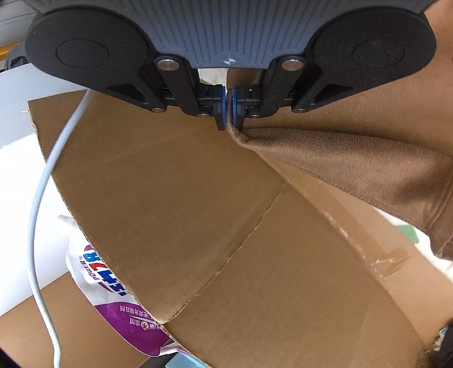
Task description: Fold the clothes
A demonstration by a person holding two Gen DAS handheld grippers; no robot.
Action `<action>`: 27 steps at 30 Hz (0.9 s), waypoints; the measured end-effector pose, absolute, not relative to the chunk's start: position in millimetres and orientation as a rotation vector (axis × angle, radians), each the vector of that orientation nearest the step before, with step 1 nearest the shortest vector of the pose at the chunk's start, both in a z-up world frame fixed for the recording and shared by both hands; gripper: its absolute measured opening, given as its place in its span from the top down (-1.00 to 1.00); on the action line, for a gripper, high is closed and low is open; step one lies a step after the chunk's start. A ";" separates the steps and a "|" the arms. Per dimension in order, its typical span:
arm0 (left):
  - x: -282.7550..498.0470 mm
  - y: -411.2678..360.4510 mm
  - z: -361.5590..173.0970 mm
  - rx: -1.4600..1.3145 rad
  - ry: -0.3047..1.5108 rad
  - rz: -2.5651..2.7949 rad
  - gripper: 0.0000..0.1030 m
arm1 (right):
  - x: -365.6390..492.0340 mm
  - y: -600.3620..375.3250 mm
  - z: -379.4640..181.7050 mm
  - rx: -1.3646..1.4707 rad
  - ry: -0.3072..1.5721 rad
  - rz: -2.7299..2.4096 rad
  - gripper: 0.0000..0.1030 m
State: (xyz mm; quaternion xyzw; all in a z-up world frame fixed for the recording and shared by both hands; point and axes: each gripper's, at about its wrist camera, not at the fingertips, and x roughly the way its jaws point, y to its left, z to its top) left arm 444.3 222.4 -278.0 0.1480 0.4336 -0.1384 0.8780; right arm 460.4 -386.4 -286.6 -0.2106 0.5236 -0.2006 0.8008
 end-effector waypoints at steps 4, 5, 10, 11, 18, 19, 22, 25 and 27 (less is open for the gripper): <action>449.9 225.7 -281.9 0.324 0.914 -0.287 0.88 | 468.4 -385.1 -290.3 -0.441 1.115 -0.427 0.94; 451.4 226.8 -284.5 0.328 0.919 -0.286 0.88 | 470.4 -385.1 -292.6 -0.437 1.119 -0.418 0.94; 455.0 233.6 -303.2 0.315 0.950 -0.260 0.88 | 478.0 -382.5 -309.0 -0.428 1.149 -0.357 0.94; 455.1 235.3 -305.7 0.301 0.952 -0.255 0.88 | 479.6 -383.1 -311.7 -0.419 1.151 -0.353 0.94; 462.9 239.2 -318.0 0.285 0.971 -0.256 0.88 | 490.0 -387.5 -332.2 -0.403 1.183 -0.334 0.94; 464.2 239.0 -319.5 0.288 0.974 -0.256 0.88 | 491.4 -389.4 -333.2 -0.383 1.181 -0.339 0.94; 465.4 237.4 -326.8 0.300 0.982 -0.248 0.87 | 490.8 -390.8 -339.3 -0.357 1.172 -0.360 0.93; 463.5 231.9 -329.8 0.319 0.990 -0.238 0.81 | 487.0 -381.2 -344.7 -0.378 1.173 -0.339 0.90; 458.0 229.2 -322.9 0.329 0.984 -0.233 0.70 | 483.1 -375.4 -342.9 -0.379 1.168 -0.314 0.87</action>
